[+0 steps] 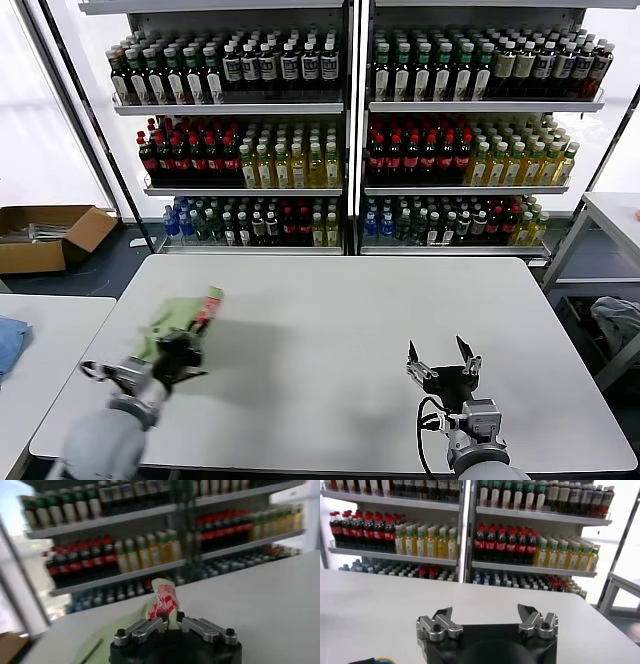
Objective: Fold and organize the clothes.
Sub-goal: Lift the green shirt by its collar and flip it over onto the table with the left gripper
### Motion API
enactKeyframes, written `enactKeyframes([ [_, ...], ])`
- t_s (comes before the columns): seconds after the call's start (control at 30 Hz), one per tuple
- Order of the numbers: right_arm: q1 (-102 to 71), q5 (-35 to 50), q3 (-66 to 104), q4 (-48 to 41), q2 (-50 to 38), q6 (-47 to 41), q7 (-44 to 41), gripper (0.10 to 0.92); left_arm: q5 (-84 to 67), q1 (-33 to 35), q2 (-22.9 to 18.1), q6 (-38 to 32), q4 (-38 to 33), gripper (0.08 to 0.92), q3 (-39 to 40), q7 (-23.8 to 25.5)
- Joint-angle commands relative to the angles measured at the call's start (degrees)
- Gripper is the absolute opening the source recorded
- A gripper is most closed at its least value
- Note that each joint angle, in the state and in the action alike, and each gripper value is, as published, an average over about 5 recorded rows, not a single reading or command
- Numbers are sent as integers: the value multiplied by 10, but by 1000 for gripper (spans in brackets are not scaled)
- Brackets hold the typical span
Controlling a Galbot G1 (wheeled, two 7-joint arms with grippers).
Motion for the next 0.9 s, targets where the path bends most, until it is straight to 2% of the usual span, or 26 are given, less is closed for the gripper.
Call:
enactKeyframes([
  [0.03,-26,-33,3,8,22,1,-1,823,121,-66,-145,32,42,124,232,-49],
  [0.27,-22,-38,-6,-5,27,0,0,823,50,-107,-132,37,62,124,199,-54],
  [0.43,-3,-36,-19,-20,29,-9,5,823,-44,-116,-135,0,57,124,194,-50],
  [0.53,14,-22,-29,-28,28,-19,9,823,-96,-111,-141,-18,39,155,198,-53],
  [0.77,63,110,-54,-63,29,-30,23,823,-104,-93,-140,-21,4,345,164,-70],
  [0.9,117,258,-80,-88,23,-43,46,823,-70,-81,-120,-3,-4,467,103,-92],
])
